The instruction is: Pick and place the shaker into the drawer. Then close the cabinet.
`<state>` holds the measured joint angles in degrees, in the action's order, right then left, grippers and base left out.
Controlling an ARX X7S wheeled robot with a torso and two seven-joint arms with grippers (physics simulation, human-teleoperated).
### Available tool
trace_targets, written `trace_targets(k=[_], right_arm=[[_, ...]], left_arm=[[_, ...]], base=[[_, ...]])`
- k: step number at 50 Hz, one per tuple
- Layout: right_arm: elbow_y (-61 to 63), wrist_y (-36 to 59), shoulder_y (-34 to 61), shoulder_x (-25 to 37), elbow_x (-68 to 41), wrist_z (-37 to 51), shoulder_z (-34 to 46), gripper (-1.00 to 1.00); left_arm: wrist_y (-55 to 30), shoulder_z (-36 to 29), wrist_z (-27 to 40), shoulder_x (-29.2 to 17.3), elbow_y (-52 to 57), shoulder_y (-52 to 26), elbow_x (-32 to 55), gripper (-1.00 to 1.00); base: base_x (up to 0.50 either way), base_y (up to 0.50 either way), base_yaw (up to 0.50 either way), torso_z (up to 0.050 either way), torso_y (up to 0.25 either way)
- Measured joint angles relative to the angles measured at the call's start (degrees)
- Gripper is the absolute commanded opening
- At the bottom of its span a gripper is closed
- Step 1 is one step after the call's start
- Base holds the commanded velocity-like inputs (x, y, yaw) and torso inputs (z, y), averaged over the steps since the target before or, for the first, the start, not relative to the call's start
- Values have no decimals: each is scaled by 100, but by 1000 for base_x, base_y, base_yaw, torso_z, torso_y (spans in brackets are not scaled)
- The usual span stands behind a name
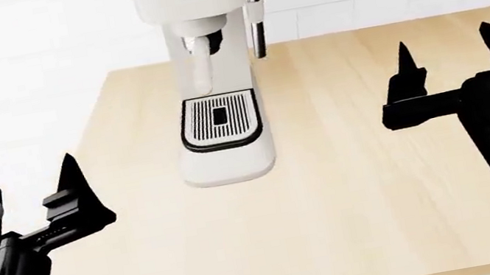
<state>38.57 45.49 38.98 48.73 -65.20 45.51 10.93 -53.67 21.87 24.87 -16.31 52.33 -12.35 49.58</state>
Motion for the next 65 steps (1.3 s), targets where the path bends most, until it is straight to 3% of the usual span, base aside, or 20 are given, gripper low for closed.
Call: trace_targets(k=[22,31,58,65], right_arm=[[25,-46,-17,-2,9,-3,19,100],[18,-82,-37,-7,30,-30,27,100],[16,-183,-64,-20,1,53,-90,100],[69,-126,82,17,-77,126,-122,100]], left_arm=[[84,-31,71,-70,-26,36,28,100],[125,-45,91,-94,-46,54,32,100],[266,16,194,-192,-77,95,125,100],[-4,576,710,-739,-263,-635,463,100]], base=[[100,470,0,0,0],[500,46,0,0,0],[1,0,0,0,0],[0,0,0,0,1]])
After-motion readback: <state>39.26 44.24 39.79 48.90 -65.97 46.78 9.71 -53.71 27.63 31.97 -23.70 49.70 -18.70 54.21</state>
